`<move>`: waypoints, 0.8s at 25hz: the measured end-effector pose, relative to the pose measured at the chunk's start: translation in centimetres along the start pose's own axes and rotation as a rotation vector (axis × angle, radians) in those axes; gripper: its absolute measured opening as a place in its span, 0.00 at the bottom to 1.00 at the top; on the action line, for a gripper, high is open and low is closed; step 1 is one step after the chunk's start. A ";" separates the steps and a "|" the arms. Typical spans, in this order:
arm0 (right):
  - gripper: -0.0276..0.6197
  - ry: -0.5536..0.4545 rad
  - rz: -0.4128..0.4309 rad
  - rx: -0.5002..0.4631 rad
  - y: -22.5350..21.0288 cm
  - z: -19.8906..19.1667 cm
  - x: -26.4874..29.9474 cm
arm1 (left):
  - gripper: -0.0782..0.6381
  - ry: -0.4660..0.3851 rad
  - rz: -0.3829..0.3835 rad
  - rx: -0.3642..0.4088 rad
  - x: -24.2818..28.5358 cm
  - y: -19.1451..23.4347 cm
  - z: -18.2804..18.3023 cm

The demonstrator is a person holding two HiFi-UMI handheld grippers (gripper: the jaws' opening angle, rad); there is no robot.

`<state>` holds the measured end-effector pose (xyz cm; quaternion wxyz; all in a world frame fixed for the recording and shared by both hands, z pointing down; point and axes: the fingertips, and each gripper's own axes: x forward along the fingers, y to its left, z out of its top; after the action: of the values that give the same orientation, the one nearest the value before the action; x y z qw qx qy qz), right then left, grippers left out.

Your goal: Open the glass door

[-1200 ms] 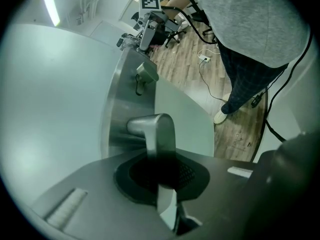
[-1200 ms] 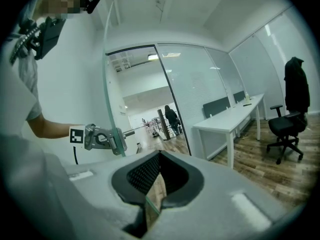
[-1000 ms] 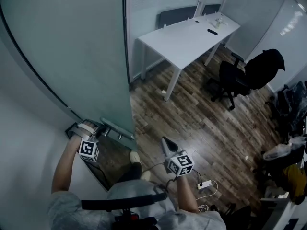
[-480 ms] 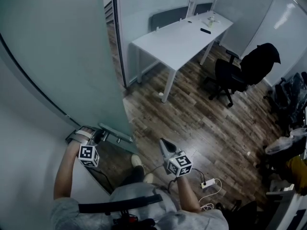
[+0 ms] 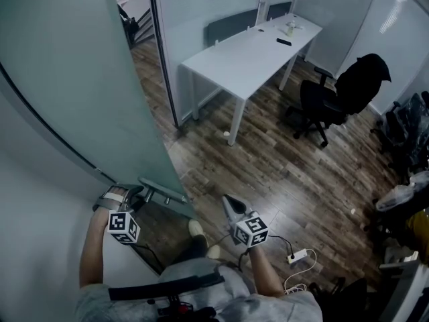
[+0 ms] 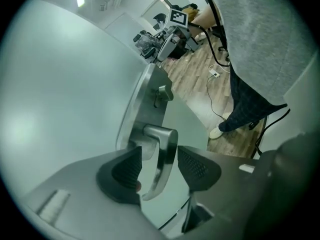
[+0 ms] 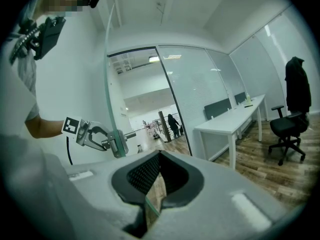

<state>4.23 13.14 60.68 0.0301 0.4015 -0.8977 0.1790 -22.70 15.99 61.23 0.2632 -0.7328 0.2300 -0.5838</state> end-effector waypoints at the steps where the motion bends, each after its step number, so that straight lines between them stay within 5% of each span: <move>1: 0.04 -0.003 -0.002 -0.001 0.0 0.1 -0.1 | 0.43 -0.002 0.000 -0.009 -0.2 0.0 0.0; 5: 0.04 -0.008 -0.009 -0.004 -0.2 -0.2 -0.4 | 0.43 -0.047 0.011 -0.093 -1.2 -0.4 0.6; 11: 0.04 -0.005 -0.017 -0.002 -0.3 -0.5 -0.7 | 0.42 -0.239 0.000 -0.394 -2.9 -0.3 2.7; 20: 0.04 -0.020 -0.005 -0.012 0.5 0.2 -1.9 | 0.28 -0.472 0.156 -0.691 -6.2 1.6 6.0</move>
<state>5.18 14.72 59.95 0.0239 0.4055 -0.8979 0.1697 -18.16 19.47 54.58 0.0911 -0.8718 0.4004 -0.2670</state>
